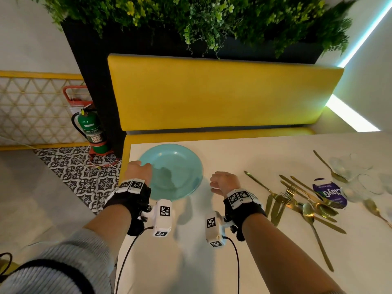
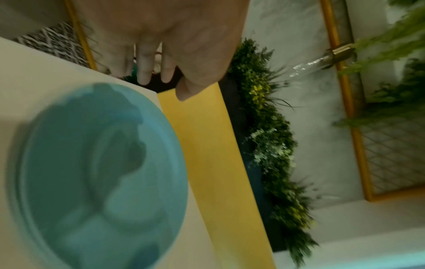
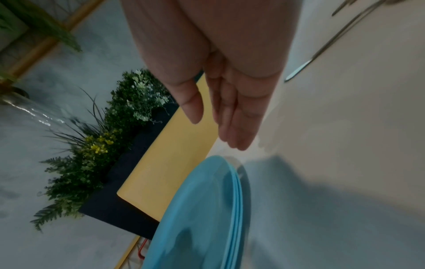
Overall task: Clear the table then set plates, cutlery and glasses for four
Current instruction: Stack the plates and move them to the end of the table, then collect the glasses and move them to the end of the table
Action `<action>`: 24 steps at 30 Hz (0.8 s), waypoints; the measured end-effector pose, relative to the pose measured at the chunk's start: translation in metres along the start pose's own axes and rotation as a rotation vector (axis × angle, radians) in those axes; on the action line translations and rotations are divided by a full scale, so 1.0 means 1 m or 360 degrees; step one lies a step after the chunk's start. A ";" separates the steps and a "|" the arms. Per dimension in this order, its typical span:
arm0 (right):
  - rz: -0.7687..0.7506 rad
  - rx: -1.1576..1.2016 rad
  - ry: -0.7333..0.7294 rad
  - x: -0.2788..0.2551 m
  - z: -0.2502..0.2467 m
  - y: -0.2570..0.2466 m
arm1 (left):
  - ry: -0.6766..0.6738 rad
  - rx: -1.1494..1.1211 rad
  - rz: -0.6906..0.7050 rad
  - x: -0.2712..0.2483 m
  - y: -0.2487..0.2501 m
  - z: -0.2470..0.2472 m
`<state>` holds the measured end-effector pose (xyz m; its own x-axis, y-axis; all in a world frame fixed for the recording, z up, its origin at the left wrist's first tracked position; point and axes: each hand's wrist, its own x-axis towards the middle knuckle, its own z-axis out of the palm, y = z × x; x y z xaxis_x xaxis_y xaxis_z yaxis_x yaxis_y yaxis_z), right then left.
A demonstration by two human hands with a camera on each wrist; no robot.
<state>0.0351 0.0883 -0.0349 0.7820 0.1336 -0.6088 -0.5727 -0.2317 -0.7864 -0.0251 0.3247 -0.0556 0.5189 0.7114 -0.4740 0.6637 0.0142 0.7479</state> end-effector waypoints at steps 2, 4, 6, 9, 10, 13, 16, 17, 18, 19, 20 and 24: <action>-0.0003 0.0090 0.0053 -0.019 -0.022 0.002 | -0.0017 0.0022 0.0135 -0.015 0.009 0.011; -0.0030 0.0124 0.0094 -0.037 -0.049 0.007 | -0.0019 0.0172 0.0274 -0.040 0.020 0.024; -0.0054 0.0108 0.0146 -0.062 -0.076 0.012 | -0.0088 0.0139 0.0328 -0.070 0.032 0.041; -0.0085 0.0093 0.0289 -0.090 -0.122 0.026 | -0.0321 0.0088 0.0476 -0.109 0.047 0.078; -0.0087 0.0108 0.0360 -0.097 -0.139 0.030 | -0.0421 0.0059 0.0529 -0.122 0.051 0.094; -0.0073 0.0189 0.0555 -0.109 -0.189 0.046 | -0.0668 0.0049 0.0656 -0.164 0.062 0.136; -0.0062 0.0290 0.0747 -0.117 -0.238 0.059 | -0.0861 0.0102 0.0735 -0.201 0.072 0.176; -0.0054 0.0309 0.0793 -0.116 -0.254 0.064 | -0.0927 0.0144 0.0737 -0.211 0.075 0.190; -0.0036 0.0321 0.0839 -0.115 -0.271 0.068 | -0.0976 0.0179 0.0754 -0.220 0.077 0.204; -0.0019 0.0335 0.0893 -0.111 -0.288 0.073 | -0.1014 0.0201 0.0762 -0.228 0.080 0.217; -0.0001 0.0357 0.0949 -0.106 -0.306 0.078 | -0.1060 0.0217 0.0766 -0.234 0.082 0.230; 0.0077 0.0449 0.1172 -0.082 -0.383 0.093 | -0.1158 0.0436 0.0795 -0.260 0.097 0.289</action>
<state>0.0113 -0.3130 -0.0183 0.6599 -0.5657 -0.4944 -0.5737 0.0454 -0.8178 0.0602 -0.0618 0.0063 0.9283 -0.0278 -0.3707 0.3279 -0.4084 0.8519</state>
